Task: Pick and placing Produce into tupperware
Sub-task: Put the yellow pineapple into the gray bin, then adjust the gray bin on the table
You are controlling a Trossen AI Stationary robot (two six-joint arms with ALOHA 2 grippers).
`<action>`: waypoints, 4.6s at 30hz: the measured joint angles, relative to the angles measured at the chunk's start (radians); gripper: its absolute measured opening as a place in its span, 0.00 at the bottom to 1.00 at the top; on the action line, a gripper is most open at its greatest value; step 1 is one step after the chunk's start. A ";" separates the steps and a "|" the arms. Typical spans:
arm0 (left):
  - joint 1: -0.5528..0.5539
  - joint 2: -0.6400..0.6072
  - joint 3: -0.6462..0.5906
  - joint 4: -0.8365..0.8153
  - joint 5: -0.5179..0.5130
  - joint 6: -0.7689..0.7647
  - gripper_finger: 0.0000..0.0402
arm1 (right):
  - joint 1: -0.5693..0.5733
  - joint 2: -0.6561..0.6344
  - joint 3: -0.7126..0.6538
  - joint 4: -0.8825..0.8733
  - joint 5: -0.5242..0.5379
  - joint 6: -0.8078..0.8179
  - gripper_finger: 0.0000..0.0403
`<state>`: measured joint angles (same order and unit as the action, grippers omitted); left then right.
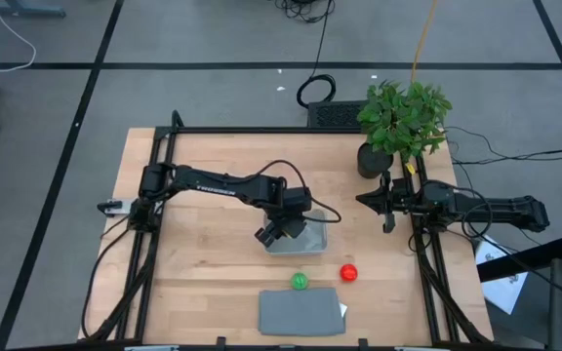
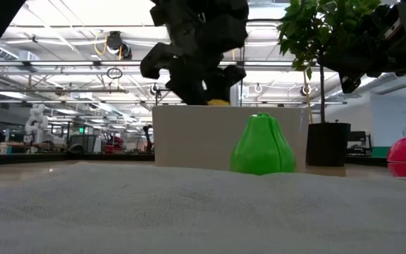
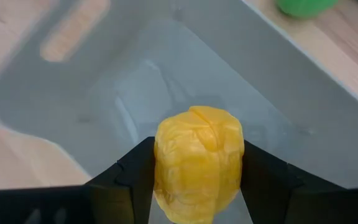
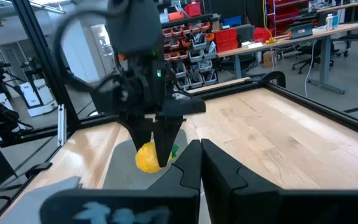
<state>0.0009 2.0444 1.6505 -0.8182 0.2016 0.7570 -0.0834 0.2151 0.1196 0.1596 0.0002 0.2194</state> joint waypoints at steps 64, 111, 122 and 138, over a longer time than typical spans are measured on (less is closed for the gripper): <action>0.033 0.021 -0.113 0.078 0.017 -0.120 0.47 | 0.000 0.005 0.000 0.000 0.000 0.004 0.00; 0.017 0.051 -0.071 0.019 -0.042 -0.122 0.69 | 0.000 0.011 0.000 0.001 0.000 0.004 0.00; -0.012 0.051 0.008 -0.018 -0.085 -0.115 0.69 | 0.000 0.011 0.000 0.001 0.000 0.004 0.00; -0.097 -0.114 0.119 -0.144 -0.355 -0.196 0.61 | 0.000 0.015 0.000 -0.007 0.000 0.005 0.00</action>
<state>-0.0956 1.9308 1.7699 -0.9619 -0.1538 0.5615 -0.0834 0.2300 0.1196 0.1525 -0.0002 0.2241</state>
